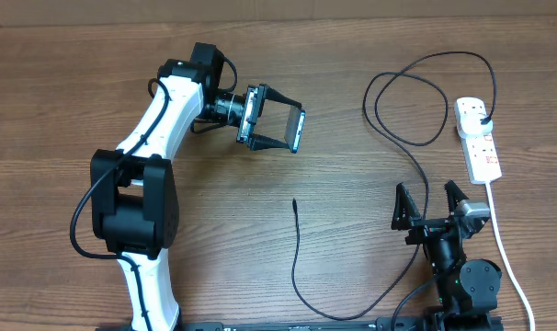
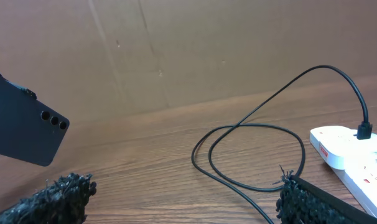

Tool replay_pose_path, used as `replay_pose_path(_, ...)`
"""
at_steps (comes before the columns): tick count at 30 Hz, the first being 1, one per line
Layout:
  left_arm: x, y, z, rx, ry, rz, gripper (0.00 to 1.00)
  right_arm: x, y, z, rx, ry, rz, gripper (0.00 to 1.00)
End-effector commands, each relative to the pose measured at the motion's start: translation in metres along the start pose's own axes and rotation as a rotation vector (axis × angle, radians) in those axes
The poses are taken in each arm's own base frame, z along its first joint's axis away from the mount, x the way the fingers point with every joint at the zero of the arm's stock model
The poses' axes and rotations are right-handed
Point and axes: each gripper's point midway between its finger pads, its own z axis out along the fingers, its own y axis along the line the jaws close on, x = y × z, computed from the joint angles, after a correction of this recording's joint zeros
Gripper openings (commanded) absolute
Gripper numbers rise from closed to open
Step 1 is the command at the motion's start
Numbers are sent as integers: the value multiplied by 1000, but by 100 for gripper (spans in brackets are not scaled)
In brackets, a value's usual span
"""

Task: Plug charger to phone and switch on socket
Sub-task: 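Hold the phone raised in the left gripper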

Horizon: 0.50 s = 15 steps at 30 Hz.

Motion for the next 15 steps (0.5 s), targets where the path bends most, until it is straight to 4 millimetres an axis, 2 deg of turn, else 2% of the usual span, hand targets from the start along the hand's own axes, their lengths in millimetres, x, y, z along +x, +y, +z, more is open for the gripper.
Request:
replay_pose_path(1, 10, -12, -5, 28, 22, 40, 4, 2, -1, 0, 3, -3, -5, 100)
replay_pose_path(15, 2, -8, -5, 4, -22, 54, 4, 2, -1, 0, 3, -3, -5, 100)
